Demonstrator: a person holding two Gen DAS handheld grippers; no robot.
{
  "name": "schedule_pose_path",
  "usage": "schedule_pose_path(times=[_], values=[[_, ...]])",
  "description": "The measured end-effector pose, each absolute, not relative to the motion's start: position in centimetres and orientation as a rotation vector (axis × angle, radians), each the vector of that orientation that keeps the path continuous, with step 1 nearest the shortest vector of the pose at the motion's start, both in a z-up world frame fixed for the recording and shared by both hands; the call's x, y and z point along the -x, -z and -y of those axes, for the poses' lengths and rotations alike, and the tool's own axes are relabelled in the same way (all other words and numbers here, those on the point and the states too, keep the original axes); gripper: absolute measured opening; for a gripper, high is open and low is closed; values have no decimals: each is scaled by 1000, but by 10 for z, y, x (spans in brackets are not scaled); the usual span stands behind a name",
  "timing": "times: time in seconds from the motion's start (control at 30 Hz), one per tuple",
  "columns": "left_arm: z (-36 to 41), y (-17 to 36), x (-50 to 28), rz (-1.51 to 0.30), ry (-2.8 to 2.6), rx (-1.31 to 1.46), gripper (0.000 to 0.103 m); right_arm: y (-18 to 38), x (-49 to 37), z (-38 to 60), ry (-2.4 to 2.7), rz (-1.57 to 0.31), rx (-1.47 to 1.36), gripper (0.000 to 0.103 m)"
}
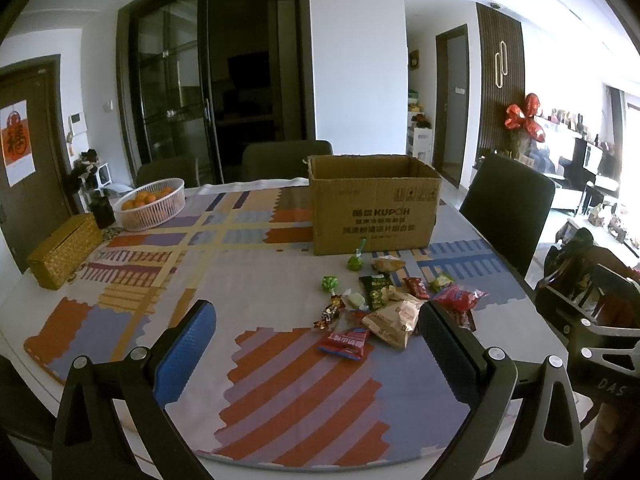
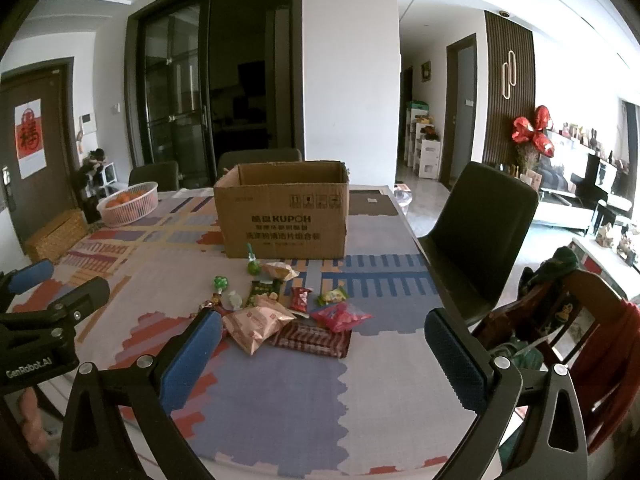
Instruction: Organize snacks
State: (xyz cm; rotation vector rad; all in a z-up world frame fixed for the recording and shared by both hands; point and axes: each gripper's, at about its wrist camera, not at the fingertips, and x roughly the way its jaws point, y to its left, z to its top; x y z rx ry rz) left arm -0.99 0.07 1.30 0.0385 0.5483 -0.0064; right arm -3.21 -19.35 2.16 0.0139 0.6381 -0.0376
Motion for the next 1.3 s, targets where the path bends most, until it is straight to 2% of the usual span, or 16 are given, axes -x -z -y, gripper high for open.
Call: schedule_pose_path(times=[1.3], values=[[0,-14,10,-549,11,-36,103,-23,31,192,35,-637,-11,102]])
